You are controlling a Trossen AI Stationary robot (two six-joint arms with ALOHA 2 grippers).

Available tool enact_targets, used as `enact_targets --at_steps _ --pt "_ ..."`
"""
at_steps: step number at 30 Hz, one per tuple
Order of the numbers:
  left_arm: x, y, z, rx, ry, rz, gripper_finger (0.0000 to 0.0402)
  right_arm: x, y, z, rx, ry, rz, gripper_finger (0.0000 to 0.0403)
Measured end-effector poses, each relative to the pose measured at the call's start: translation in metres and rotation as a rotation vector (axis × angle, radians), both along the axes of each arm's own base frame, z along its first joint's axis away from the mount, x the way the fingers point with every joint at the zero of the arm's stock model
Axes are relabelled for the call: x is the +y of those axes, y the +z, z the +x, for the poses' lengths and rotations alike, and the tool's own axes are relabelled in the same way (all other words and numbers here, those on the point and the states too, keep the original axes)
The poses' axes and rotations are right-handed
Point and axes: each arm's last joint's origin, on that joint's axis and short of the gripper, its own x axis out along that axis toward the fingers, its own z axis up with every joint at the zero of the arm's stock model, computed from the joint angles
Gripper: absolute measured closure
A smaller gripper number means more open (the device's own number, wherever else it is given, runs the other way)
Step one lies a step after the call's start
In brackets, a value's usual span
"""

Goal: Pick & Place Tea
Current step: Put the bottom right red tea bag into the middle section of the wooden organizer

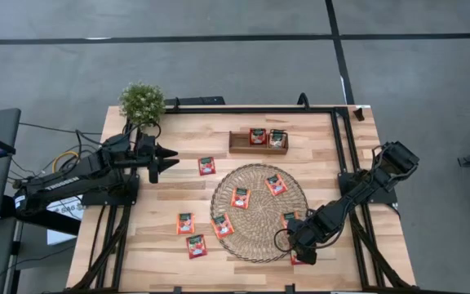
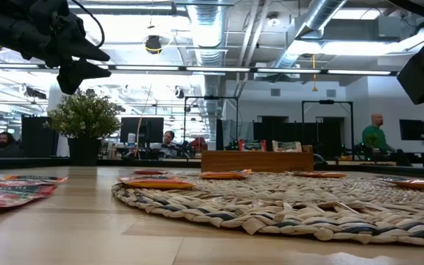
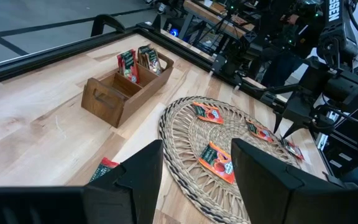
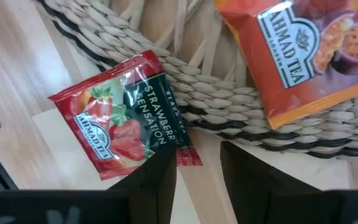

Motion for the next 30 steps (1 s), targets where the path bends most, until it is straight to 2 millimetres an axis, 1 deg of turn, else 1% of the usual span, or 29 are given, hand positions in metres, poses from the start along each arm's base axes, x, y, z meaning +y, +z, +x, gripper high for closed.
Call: enact_targets --at_steps 3,8,17,21,28,30 --pt "0.0 0.0 0.0 0.0 0.0 0.0 0.022 0.0 0.0 0.0 -0.003 0.0 0.002 0.0285" --pt "0.0 0.0 0.0 0.002 0.0 0.0 0.022 -0.002 -0.009 -0.004 -0.005 -0.044 0.04 0.0285" --pt "0.0 -0.001 0.0 0.013 0.0 -0.003 0.022 -0.005 -0.011 -0.004 0.004 -0.054 0.037 0.029" --pt "0.0 -0.001 0.0 0.014 -0.001 0.0 0.022 -0.004 -0.012 -0.005 0.013 -0.049 0.042 0.0315" --pt "0.0 -0.001 0.0 0.015 -0.001 0.001 0.022 -0.005 -0.013 -0.006 0.024 -0.047 0.035 0.0385" --pt "0.0 -0.001 0.0 0.014 -0.001 0.001 0.022 -0.005 -0.013 -0.007 0.032 -0.045 0.041 0.0398"
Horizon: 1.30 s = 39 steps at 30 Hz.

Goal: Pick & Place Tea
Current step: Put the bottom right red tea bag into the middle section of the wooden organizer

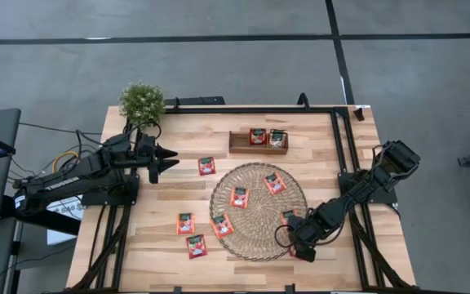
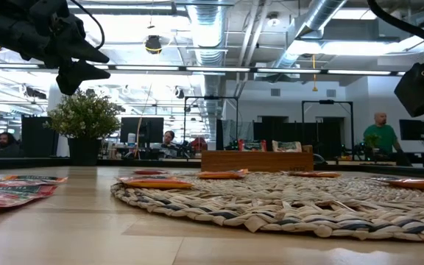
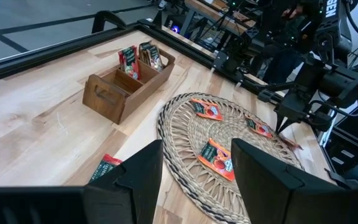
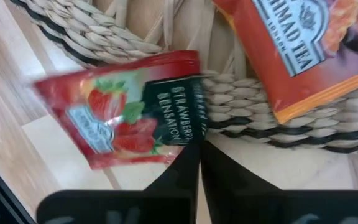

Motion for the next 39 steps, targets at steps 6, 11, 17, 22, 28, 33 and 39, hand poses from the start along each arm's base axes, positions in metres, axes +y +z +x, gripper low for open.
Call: enact_targets --at_steps 6,11,17,22,28,33,39 --pt "0.0 0.0 0.0 0.0 0.0 0.0 0.022 0.001 0.008 -0.001 0.035 0.01 0.03 0.0401" --pt "0.0 0.0 0.0 0.0 0.0 0.0 0.022 0.006 0.033 0.002 0.025 0.044 0.053 0.0402" --pt "0.0 0.0 0.0 -0.001 -0.001 0.004 0.022 0.009 0.07 0.006 0.014 0.062 0.046 0.0403" --pt "0.0 0.001 0.0 -0.01 -0.001 0.009 0.022 0.007 0.101 0.011 0.019 0.101 0.021 0.0403" --pt "0.0 0.001 0.0 -0.013 -0.001 0.01 0.022 -0.011 0.131 0.022 0.027 0.143 -0.021 0.0403" --pt "0.0 0.001 0.0 -0.013 -0.001 0.01 0.022 -0.04 0.148 0.034 0.02 0.164 -0.099 0.0403" --pt "0.0 0.001 0.0 -0.013 -0.001 0.009 0.022 -0.089 0.156 0.051 0.002 0.199 -0.177 0.0403"
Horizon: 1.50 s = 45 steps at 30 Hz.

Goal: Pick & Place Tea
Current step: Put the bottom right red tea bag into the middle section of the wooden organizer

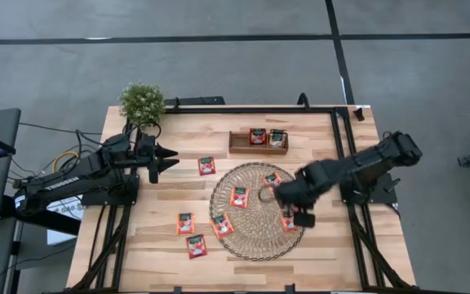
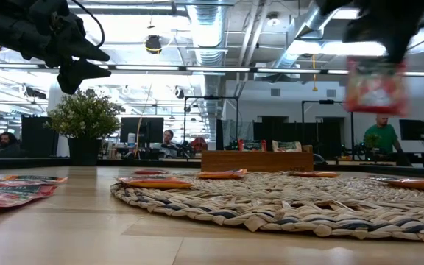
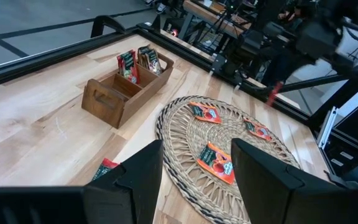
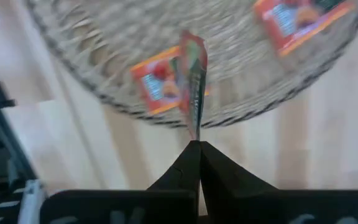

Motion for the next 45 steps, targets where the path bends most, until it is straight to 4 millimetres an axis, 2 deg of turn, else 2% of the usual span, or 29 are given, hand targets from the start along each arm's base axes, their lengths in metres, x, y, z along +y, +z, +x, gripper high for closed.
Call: enact_targets --at_steps 6,12,19,28,31,34,38,45 --pt "0.0 0.0 0.0 -0.003 0.003 -0.015 0.022 -0.054 0.005 0.012 -0.036 0.035 -0.052 0.0403" --pt "0.0 0.0 0.0 -0.008 0.008 -0.04 0.022 -0.104 0.011 0.015 -0.062 0.046 -0.102 0.0403" --pt "0.0 0.0 0.0 -0.01 0.011 -0.056 0.022 -0.149 0.021 0.011 -0.086 0.061 -0.169 0.0403" --pt "0.0 0.0 0.0 -0.014 0.015 -0.073 0.022 -0.187 0.036 0.013 -0.187 0.061 -0.257 0.0403" --pt "0.0 0.0 0.0 -0.015 0.022 -0.084 0.022 -0.198 0.034 0.023 -0.158 0.08 -0.275 0.0403" --pt "0.0 -0.001 0.001 -0.011 0.023 -0.088 0.022 -0.208 0.033 0.041 -0.156 0.132 -0.294 0.0403" --pt "0.001 -0.002 0.002 0.002 0.027 -0.096 0.022 -0.223 0.025 0.066 -0.124 0.195 -0.294 0.0403" --pt "0.002 -0.004 0.005 0.027 0.028 -0.107 0.022 -0.243 0.007 0.092 -0.037 0.27 -0.255 0.0403"
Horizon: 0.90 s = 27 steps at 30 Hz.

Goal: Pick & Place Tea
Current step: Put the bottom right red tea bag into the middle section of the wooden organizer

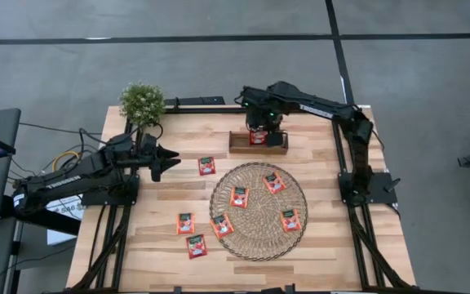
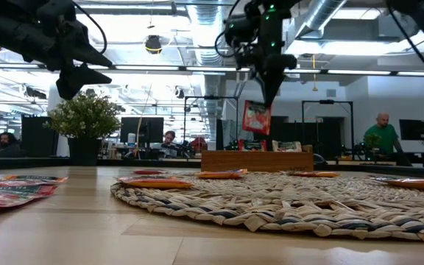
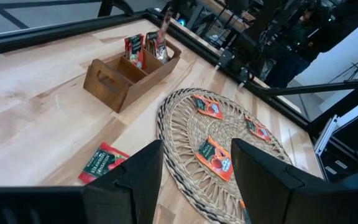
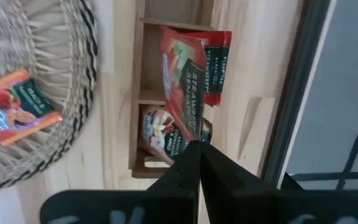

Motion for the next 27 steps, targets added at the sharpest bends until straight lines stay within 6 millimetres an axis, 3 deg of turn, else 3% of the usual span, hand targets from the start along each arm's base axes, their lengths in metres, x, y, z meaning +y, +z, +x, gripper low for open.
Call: enact_targets --at_steps 10,21,27 --pt "0.001 -0.002 0.002 0.019 0.0 -0.008 0.022 -0.014 -0.026 0.01 0.046 -0.014 0.021 0.0403" --pt "0.001 -0.002 0.002 0.019 -0.001 -0.004 0.022 -0.015 -0.036 0.011 0.036 -0.011 0.011 0.0403" --pt "0.001 -0.002 0.002 0.019 -0.001 -0.004 0.022 -0.014 -0.055 0.008 0.063 -0.011 0.029 0.0403"
